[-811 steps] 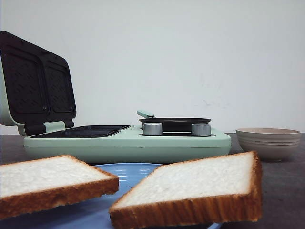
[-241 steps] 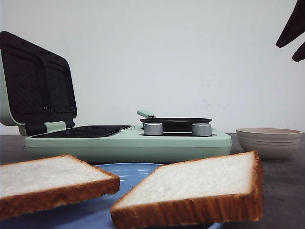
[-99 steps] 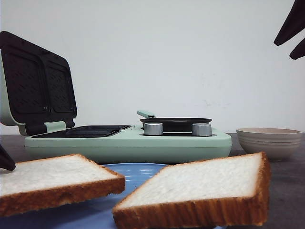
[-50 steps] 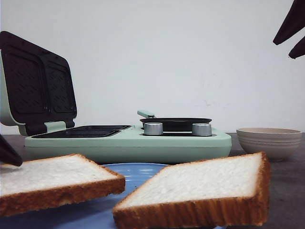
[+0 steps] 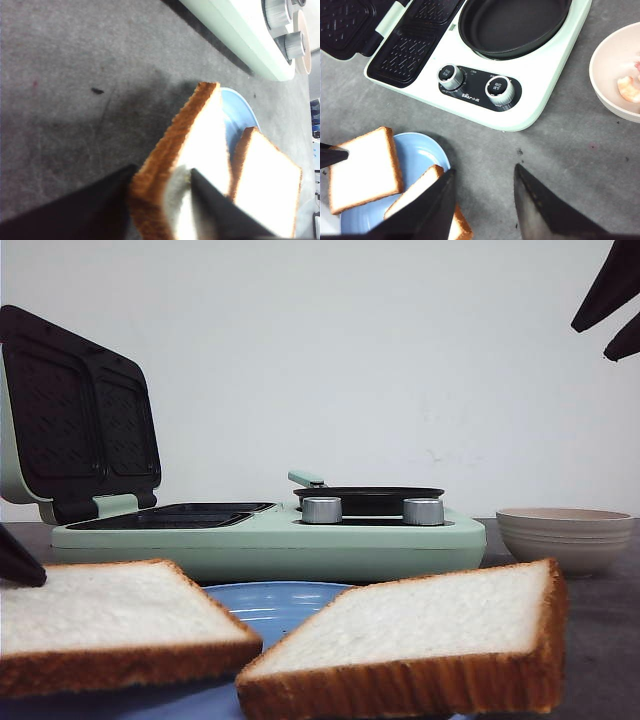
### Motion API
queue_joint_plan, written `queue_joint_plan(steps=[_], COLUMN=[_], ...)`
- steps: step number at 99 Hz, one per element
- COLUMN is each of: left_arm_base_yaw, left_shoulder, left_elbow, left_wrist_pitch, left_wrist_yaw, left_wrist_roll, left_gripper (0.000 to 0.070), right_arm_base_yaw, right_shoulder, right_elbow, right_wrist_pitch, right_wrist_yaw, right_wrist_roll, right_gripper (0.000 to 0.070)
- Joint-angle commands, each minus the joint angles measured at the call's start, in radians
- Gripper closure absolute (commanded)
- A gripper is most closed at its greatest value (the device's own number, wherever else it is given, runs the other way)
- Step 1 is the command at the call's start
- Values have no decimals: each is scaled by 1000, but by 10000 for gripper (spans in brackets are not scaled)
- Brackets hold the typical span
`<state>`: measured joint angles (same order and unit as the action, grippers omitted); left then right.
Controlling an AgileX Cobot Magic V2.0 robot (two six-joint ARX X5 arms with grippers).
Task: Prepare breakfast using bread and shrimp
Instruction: 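Grasp the bread slice edge with the left gripper and lift it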
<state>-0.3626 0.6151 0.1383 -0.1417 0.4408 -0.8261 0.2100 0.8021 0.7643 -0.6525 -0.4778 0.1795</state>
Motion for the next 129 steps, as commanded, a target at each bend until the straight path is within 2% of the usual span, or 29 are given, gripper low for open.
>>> queue_joint_plan(steps=[1,5,19,34,46,61,78,90,115,129], left_arm_base_yaw=[-4,-4,-5,-6,-19,-45,-80,-102,-145,-173], left_shoulder=[6,5,5,4,5,5,33,85,249,364], left_elbow=[-3,-3,-3,16,80,212,430,564,722,766], left_wrist_pitch=[10,12,68,204,215,145,-84,-179,-195,-159], left_wrist_yaw=[0,0,6,42,38,-15,-198,-314,-498,-605], left_wrist_roll=[1,2,-8,-47,-11,122,373,540,787,943], left_gripper=[661,697,696,696,696,695,695,696,696,696], right_arm_base_yaw=[3,3,3,3,3,3,3,3,3,3], right_shoulder=[6,6,6,6,6,6,6,6,6,6], right_elbow=[14,14,14,14,14,14,14,14,14,14], right_wrist_pitch=[10,10,9,9,8,8,8,8,6,-2], right_wrist_yaw=[-5,-5,-5,-5,-5,-5,-5,-5,-5,-5], right_wrist_roll=[-12,-12,-12,-12,-12,-12,-12,-12,-12,-14], right_gripper=[485,485,485,485,485,485,485,485,485,485])
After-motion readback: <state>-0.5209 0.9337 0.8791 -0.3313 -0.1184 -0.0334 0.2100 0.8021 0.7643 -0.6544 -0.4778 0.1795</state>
